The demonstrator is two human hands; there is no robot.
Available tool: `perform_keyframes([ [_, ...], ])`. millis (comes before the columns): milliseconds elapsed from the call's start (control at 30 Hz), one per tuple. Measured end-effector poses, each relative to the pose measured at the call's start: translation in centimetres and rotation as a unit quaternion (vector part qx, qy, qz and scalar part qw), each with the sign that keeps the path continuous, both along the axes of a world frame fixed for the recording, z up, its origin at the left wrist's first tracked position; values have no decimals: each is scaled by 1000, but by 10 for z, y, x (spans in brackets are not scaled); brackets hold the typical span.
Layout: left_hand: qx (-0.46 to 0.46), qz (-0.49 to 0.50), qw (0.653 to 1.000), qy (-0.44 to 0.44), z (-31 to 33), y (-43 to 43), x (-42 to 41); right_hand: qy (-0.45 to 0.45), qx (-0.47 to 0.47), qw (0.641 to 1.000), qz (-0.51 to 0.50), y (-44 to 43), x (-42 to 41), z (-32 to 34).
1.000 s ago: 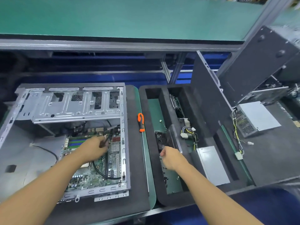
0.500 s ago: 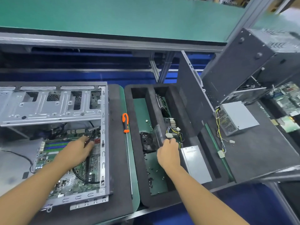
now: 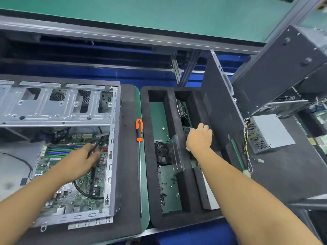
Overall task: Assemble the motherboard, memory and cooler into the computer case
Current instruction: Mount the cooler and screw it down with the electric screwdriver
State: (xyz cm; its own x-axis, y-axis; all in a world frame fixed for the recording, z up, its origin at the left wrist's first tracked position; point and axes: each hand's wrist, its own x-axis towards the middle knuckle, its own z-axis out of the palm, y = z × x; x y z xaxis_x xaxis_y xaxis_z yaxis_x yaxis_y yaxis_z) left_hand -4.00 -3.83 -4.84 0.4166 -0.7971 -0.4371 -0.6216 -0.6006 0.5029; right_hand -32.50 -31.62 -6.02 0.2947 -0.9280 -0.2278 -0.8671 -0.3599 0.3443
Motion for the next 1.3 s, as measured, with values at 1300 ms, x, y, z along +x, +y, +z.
perform_keyframes([
  [1300,63,32,996,58,30,24,42,-162,231,939,-196,-65,17,-30],
])
